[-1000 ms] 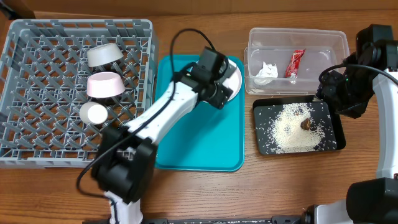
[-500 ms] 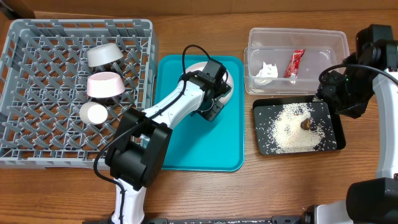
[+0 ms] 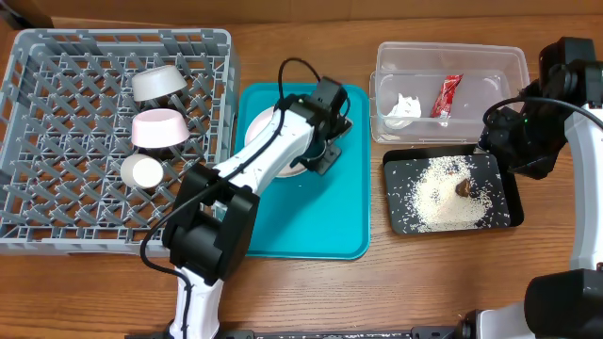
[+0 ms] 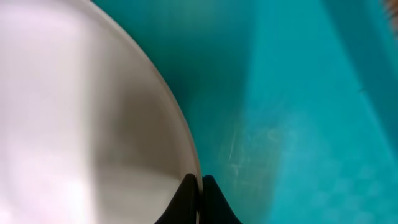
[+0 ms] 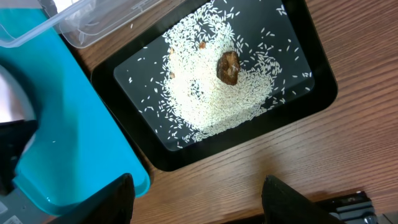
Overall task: Sort waste into correct bins and load items into the dishwasher
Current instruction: 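Grasp the rim of the white plate with the left gripper, then stand the white plate upright in the rack's right slots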
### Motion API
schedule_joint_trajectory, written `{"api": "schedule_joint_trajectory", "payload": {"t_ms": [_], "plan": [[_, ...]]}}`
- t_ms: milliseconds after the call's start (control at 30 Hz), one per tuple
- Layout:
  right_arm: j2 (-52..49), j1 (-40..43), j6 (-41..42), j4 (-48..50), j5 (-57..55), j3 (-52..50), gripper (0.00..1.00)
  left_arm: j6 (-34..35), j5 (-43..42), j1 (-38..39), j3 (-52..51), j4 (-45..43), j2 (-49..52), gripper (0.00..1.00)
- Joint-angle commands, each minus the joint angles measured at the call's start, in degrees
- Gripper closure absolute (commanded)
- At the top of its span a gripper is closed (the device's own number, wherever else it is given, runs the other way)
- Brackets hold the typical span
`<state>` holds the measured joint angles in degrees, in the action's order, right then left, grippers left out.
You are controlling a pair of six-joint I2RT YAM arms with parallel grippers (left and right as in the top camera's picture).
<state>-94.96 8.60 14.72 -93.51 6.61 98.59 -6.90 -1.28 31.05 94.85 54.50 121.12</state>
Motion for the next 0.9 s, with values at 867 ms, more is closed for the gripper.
{"api": "schedule_joint_trajectory", "payload": {"t_ms": [867], "plan": [[1.62,0.15,-0.15,-0.31,-0.57,1.64,0.33,10.34,-42.71,-31.45,19.56,8.94,-8.33,0.96]]}}
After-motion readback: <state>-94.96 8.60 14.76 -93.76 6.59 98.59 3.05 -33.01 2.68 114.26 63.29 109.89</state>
